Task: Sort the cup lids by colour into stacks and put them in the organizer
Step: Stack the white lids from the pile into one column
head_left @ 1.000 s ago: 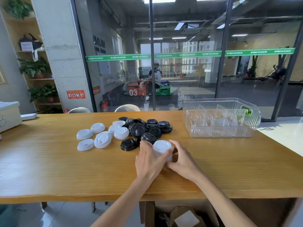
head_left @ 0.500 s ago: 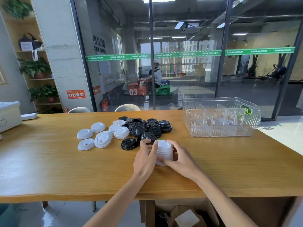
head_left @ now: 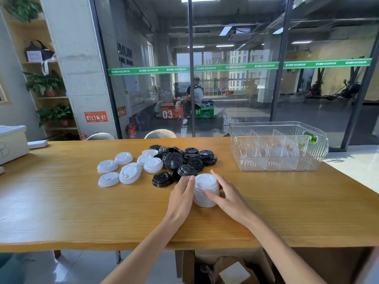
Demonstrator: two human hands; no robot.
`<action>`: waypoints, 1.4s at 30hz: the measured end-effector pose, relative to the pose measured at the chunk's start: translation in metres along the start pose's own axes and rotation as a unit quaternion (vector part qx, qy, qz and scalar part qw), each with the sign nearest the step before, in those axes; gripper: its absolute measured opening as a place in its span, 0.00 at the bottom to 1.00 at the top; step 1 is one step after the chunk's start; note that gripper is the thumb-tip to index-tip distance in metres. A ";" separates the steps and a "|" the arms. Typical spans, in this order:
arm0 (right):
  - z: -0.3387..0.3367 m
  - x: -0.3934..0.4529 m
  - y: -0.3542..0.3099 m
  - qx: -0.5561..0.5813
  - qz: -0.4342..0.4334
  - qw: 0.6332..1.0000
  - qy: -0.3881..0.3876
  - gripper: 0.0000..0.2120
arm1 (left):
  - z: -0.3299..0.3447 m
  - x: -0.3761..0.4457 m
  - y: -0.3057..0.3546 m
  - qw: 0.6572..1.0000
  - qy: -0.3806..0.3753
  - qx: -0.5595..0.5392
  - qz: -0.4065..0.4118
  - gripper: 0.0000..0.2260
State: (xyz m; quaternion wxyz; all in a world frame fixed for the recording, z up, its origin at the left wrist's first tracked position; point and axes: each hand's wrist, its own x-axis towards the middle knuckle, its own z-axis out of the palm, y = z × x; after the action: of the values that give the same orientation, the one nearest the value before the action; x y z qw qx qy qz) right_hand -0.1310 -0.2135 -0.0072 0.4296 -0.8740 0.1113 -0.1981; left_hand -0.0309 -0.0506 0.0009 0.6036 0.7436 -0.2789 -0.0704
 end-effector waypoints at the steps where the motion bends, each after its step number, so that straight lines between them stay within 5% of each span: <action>1: 0.000 0.000 0.000 0.004 0.005 1.000 -0.005 0.39 | 0.000 0.001 -0.001 1.000 -0.002 -0.003 0.000 0.19; 7: -0.002 0.000 0.002 0.035 0.025 0.999 -0.024 0.38 | 0.001 0.002 -0.006 1.000 -0.007 -0.003 0.019 0.15; 16: -0.002 -0.001 -0.002 0.056 0.025 0.998 -0.010 0.21 | 0.002 0.006 -0.009 1.000 0.006 0.015 0.026 0.14; 33: -0.006 -0.006 -0.006 0.087 0.047 0.995 -0.008 0.18 | 0.001 0.005 -0.008 0.999 0.003 0.019 0.041 0.14; 42: -0.005 -0.005 -0.004 0.086 0.030 0.996 0.008 0.14 | -0.006 0.004 -0.011 0.995 -0.083 0.025 0.055 0.30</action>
State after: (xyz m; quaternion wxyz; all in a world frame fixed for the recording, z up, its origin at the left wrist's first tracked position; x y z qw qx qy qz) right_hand -0.1377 -0.2124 -0.0023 0.5076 -0.8286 0.1238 -0.2010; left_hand -0.0211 -0.0466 -0.0064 0.5626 0.7335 -0.3703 -0.0915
